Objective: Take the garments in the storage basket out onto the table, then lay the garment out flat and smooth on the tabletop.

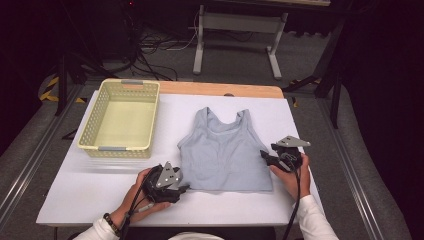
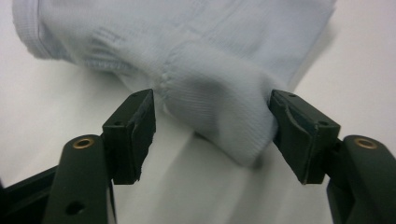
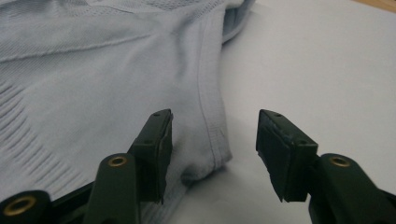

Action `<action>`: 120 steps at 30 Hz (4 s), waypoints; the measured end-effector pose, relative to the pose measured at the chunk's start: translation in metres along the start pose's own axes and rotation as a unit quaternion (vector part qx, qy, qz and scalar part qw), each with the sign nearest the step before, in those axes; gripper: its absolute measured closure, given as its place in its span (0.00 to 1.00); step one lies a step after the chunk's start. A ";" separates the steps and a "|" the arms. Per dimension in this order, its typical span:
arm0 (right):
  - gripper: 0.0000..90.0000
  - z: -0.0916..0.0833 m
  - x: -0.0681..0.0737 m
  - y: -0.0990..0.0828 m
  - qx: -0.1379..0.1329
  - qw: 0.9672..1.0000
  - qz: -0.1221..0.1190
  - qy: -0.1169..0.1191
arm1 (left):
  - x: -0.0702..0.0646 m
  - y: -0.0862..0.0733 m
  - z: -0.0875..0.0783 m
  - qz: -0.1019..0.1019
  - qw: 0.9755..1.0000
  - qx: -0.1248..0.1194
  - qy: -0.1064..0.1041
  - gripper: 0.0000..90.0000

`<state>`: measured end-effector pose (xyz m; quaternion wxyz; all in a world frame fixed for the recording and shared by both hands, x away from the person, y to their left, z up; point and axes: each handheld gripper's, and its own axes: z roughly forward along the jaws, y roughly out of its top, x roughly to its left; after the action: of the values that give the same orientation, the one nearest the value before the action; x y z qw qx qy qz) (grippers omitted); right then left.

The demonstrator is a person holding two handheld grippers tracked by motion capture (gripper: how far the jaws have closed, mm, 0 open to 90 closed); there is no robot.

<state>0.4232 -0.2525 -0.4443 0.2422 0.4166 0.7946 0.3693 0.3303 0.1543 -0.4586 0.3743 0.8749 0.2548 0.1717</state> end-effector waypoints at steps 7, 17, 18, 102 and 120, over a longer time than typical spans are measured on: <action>0.54 0.001 -0.001 -0.008 0.015 1.000 -0.002 0.012 | 0.010 0.000 0.008 -0.004 1.000 0.004 -0.012 0.49; 0.80 0.006 -0.004 -0.007 0.033 0.999 -0.006 0.030 | 0.017 0.002 0.010 -0.018 0.998 0.012 -0.054 0.84; 0.82 0.005 -0.004 -0.007 0.032 0.999 -0.007 0.030 | 0.017 0.003 0.011 -0.015 0.998 0.011 -0.054 0.88; 0.59 -0.045 0.026 -0.025 0.013 1.000 0.009 -0.008 | -0.006 0.012 -0.045 -0.025 0.997 -0.069 -0.023 0.48; 0.95 -0.055 0.034 -0.051 0.039 0.995 0.048 0.076 | 0.045 0.038 0.042 -0.098 0.993 -0.001 0.060 0.45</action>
<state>0.3424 -0.2650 -0.4540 0.1467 0.4347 0.8035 0.3794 0.3991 0.1338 -0.4531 0.3743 0.8332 0.3615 0.1869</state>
